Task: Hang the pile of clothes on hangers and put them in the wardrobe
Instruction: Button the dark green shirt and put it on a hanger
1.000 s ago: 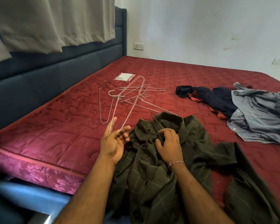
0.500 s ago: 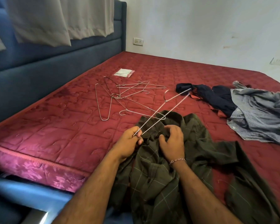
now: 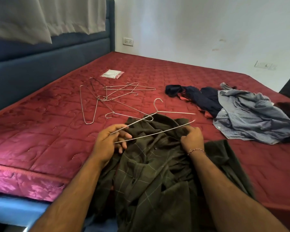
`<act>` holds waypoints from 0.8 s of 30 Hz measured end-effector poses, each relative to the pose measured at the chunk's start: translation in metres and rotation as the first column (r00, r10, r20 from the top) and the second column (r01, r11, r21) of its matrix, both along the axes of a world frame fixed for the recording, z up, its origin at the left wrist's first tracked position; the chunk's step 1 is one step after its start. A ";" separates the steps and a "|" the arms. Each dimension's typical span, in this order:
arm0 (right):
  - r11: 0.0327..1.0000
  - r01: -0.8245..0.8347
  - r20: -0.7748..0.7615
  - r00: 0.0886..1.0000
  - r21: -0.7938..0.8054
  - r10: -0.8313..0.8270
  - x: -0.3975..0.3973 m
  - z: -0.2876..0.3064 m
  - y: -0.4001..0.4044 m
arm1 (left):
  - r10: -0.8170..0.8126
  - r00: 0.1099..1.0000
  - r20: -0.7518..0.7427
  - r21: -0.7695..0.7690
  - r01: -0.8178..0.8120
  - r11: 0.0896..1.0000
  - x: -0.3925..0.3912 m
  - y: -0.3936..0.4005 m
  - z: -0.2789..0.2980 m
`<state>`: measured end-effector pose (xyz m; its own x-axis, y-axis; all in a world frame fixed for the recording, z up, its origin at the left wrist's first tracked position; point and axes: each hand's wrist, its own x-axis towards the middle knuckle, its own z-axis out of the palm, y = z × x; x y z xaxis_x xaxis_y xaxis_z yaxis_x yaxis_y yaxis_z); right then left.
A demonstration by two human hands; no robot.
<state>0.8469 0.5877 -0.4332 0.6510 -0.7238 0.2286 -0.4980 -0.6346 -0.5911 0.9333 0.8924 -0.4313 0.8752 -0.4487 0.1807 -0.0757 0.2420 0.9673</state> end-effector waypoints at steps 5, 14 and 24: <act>0.991 -0.137 -0.106 0.985 0.007 0.137 0.005 0.000 -0.004 | 0.011 0.991 -0.131 -0.088 -0.023 0.996 0.002 0.019 0.013; 0.998 -0.012 0.098 0.995 -0.061 0.018 0.019 0.013 -0.026 | 0.104 0.994 0.017 0.045 -0.104 0.994 0.039 0.091 0.053; 0.879 -0.373 0.168 0.886 -0.297 0.432 -0.015 0.072 -0.036 | -0.070 0.997 0.039 0.022 0.069 0.997 0.040 -0.032 0.060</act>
